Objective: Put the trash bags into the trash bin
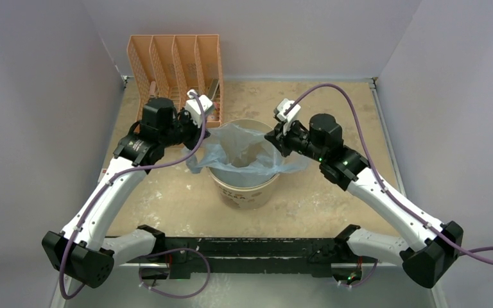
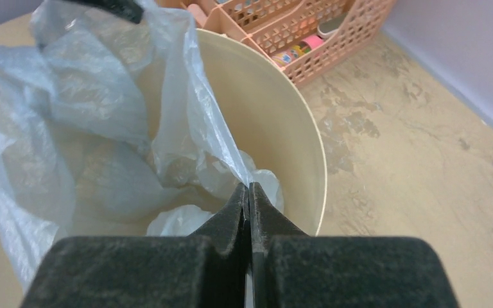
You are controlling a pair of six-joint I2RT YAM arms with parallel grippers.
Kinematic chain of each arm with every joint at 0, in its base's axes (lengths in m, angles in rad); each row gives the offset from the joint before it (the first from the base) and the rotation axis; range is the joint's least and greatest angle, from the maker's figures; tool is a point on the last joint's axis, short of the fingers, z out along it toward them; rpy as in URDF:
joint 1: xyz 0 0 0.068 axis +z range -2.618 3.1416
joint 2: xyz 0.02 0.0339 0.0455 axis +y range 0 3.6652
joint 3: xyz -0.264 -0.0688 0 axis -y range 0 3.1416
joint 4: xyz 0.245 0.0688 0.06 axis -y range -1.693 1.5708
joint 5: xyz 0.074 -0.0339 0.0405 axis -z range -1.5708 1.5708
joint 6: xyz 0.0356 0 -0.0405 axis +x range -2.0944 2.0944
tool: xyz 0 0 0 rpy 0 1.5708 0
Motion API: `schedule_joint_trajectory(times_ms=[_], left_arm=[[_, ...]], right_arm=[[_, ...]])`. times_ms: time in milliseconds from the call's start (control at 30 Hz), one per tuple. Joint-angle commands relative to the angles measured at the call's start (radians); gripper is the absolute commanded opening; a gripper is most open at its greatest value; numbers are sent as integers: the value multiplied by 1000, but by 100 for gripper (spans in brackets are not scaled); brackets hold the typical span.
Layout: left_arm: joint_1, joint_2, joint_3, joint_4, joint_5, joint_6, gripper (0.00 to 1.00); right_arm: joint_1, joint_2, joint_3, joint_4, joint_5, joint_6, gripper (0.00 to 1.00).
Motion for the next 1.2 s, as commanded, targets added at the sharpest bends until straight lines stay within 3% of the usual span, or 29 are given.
schedule_joint_trajectory(times_ms=[0,233,733,1167], left_arm=[[5,2,-6,59,-39,-70,0],[23,86,50,73,-1,-112,0],[89,213,139,71,80,-144,0],[144,241,62,68,101,-251,3]], right_arm=[[-5,42,71,59,134,141,0],[-90,159,158,16,137,248,0],[-142,220,167,70,74,319,8],[-151,312,209,11,77,338,13]])
